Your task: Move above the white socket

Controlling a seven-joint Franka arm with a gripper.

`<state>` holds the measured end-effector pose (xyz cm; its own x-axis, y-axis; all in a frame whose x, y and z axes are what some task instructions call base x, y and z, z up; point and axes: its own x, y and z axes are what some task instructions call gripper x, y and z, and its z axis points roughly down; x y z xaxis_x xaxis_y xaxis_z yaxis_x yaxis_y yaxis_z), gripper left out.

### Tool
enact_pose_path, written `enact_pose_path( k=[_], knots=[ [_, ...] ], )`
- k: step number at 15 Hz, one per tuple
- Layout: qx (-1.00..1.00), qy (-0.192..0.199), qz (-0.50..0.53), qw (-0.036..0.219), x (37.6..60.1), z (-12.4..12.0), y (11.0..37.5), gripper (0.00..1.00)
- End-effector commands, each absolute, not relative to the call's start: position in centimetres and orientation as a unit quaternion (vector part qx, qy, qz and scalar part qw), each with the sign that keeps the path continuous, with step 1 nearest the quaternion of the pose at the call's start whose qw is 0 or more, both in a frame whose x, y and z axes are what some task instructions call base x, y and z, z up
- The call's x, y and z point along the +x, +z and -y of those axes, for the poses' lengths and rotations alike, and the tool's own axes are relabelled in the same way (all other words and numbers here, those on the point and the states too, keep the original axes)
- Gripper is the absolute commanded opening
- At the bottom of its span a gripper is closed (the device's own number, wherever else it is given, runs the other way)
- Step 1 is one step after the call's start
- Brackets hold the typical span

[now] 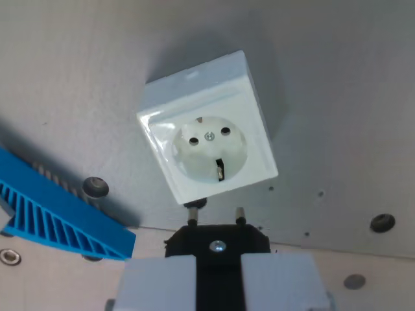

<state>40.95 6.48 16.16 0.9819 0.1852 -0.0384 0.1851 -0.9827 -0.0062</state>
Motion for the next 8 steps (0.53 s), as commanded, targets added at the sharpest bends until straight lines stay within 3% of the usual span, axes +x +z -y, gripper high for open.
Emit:
enact_pose_path(
  k=[1, 8],
  knots=[
    [-0.985, -0.035, 0.169, -0.020, 40.4, -6.4, 14.5, 0.00],
    [-0.983, -0.037, 0.178, -0.022, 40.1, -6.5, 11.6, 0.00]
  ],
)
